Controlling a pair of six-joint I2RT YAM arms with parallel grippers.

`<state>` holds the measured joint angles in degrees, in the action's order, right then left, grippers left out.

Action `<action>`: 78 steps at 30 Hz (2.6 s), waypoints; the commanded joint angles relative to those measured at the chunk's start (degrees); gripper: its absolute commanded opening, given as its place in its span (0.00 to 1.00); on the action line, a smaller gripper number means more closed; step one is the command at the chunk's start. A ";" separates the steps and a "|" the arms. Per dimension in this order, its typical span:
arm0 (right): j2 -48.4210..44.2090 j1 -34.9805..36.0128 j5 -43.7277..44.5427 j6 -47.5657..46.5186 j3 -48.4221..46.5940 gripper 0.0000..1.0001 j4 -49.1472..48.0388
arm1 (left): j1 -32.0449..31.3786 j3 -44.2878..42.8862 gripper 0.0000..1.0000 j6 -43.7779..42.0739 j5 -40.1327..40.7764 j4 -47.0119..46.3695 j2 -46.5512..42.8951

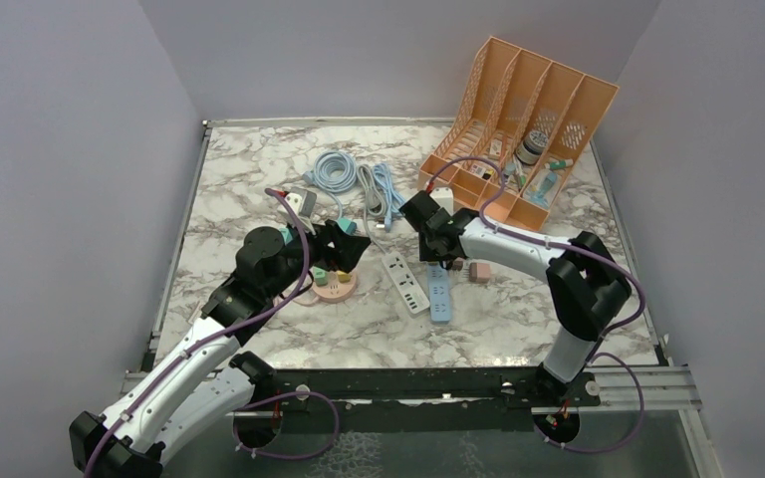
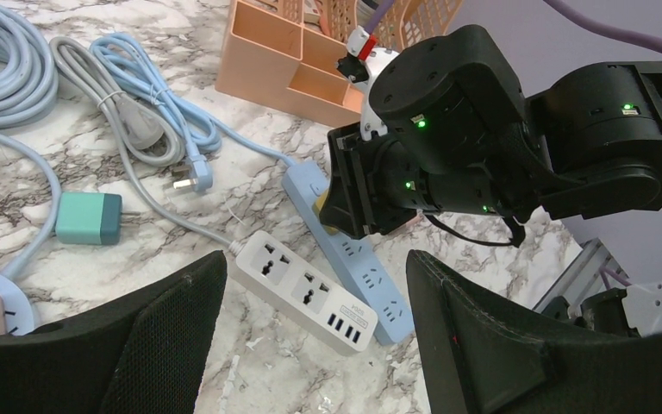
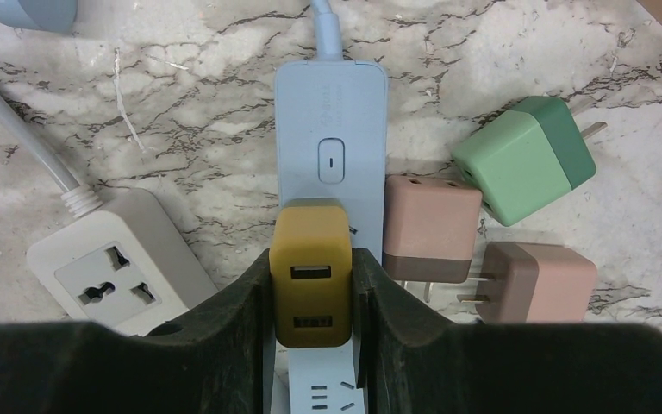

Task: Insert the plug

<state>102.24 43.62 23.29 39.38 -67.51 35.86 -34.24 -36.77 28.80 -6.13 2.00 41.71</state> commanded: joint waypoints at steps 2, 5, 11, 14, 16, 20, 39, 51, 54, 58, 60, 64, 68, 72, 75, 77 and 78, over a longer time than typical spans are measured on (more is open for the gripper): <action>2.64 -1.10 -2.90 1.48 4.39 0.03 -0.17 | 0.23 -0.49 0.78 -0.30 1.01 0.35 0.36; -2.01 -1.14 -2.60 0.51 1.30 0.31 0.95 | 0.23 -0.79 0.78 -0.54 0.86 0.69 0.39; -8.26 -1.16 -3.10 -2.60 -1.26 0.67 -0.33 | 0.23 -1.57 0.79 -1.13 1.08 1.54 0.37; -10.15 -1.16 -2.66 -2.29 -0.86 0.69 0.27 | 0.23 -1.59 0.79 -1.11 1.03 1.52 0.42; -12.22 -1.16 -1.33 -1.08 1.10 0.70 0.24 | 0.23 -1.31 0.78 -0.96 0.82 1.23 0.57; -18.28 -1.37 3.14 2.68 5.96 0.70 0.11 | 0.23 -1.11 0.79 -0.84 0.50 0.72 0.93; -20.63 -15.57 -4.48 0.91 23.47 0.70 -6.90 | 0.23 0.13 0.79 -0.46 -1.41 -2.50 2.64; -21.07 -18.04 -11.33 -3.31 28.22 0.51 -14.10 | 0.23 0.04 0.79 0.10 -3.28 -3.21 4.18; -21.77 -18.13 -11.38 -3.43 28.47 0.47 -14.40 | 0.23 0.25 0.78 0.74 -4.11 -3.29 4.47; -24.53 -18.13 -13.04 -3.60 29.19 0.40 -15.31 | 0.23 1.00 0.79 2.31 -5.67 -3.88 4.90; -26.46 -18.13 -14.02 -3.49 29.51 0.38 -15.63 | 0.23 1.74 0.79 3.69 -6.55 -4.61 5.38; -32.42 -18.13 -17.28 -2.96 30.46 0.37 -16.27 | 0.27 3.64 0.79 7.29 -9.60 -6.81 6.74; -38.20 -18.13 -24.02 -2.68 32.38 0.37 -17.99 | 0.14 5.37 0.78 12.68 -14.05 -10.28 10.05; -42.53 -18.13 -32.64 -1.56 35.26 0.37 -21.87 | -0.86 7.43 0.76 16.90 -16.69 -15.15 14.03; -45.03 -18.12 -38.82 0.11 37.43 0.37 -25.83 | -3.08 7.90 0.76 18.31 -15.07 -16.87 15.88; -46.40 -18.08 -42.55 2.22 38.86 0.37 -29.10 | -4.99 7.95 0.76 18.95 -12.84 -17.60 16.88; -46.89 -18.06 -44.36 3.80 39.62 0.37 -31.13 | -6.05 8.12 0.77 19.47 -11.72 -18.40 17.42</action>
<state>57.84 25.76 -10.00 38.74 -29.93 13.96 -37.15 -28.77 44.69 -19.14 -10.28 58.00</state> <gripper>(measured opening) 0.515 0.761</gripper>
